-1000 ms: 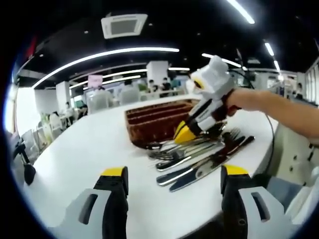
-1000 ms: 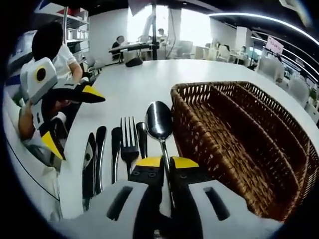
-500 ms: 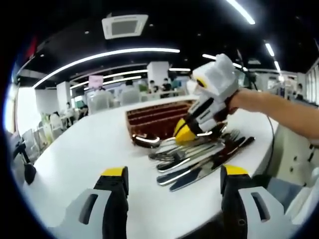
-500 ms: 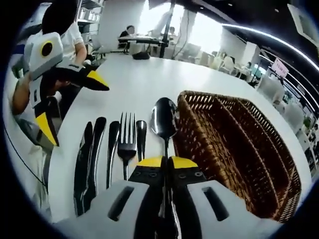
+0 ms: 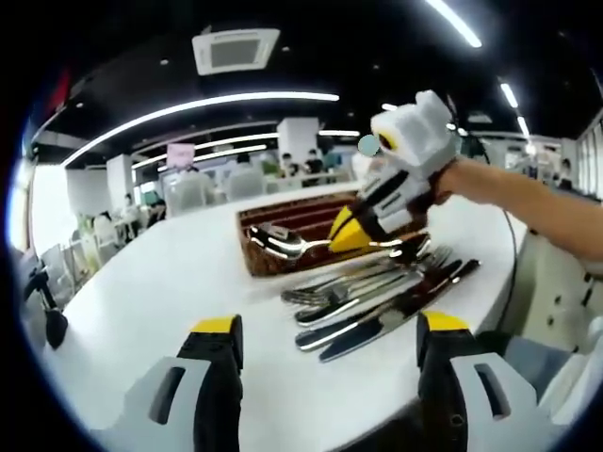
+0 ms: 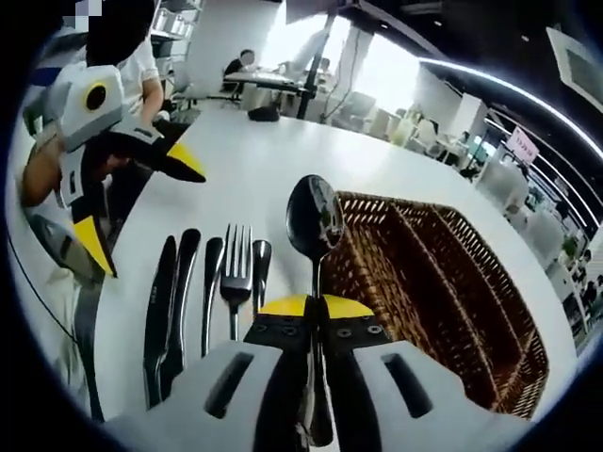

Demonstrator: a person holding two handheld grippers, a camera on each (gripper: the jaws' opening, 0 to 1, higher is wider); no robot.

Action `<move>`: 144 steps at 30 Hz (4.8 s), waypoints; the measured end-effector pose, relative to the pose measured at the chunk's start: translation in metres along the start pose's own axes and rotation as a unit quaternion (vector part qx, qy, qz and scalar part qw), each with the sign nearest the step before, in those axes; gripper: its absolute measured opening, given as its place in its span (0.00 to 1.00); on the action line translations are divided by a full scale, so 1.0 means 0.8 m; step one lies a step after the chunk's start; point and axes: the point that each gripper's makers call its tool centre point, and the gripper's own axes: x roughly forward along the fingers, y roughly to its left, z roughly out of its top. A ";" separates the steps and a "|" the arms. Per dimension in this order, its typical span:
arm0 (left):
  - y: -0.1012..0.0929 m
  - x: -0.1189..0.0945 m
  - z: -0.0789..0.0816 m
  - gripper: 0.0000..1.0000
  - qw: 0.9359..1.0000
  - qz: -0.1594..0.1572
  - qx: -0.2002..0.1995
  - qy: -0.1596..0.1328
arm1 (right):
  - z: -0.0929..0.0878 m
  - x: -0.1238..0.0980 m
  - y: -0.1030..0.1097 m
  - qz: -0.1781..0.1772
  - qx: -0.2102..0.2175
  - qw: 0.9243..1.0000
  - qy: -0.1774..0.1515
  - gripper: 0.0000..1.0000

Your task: Arrange the knives, forks, and spoons in their matching storage slots by inserting each utensil handle-first until every utensil is classified and aligned in the correct compartment

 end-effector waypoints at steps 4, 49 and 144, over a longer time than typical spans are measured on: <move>0.000 0.000 0.001 0.76 1.000 0.001 -0.001 -0.002 | 0.001 -0.009 0.014 -0.004 -0.009 1.000 0.003 0.03; 0.002 0.001 0.006 0.76 1.000 -0.003 -0.008 -0.012 | 0.031 -0.053 -0.073 -0.053 -0.032 0.998 -0.004 0.03; 0.035 0.031 0.003 0.76 0.999 0.011 -0.042 -0.005 | -0.013 -0.004 -0.199 -0.032 -0.020 0.999 0.024 0.03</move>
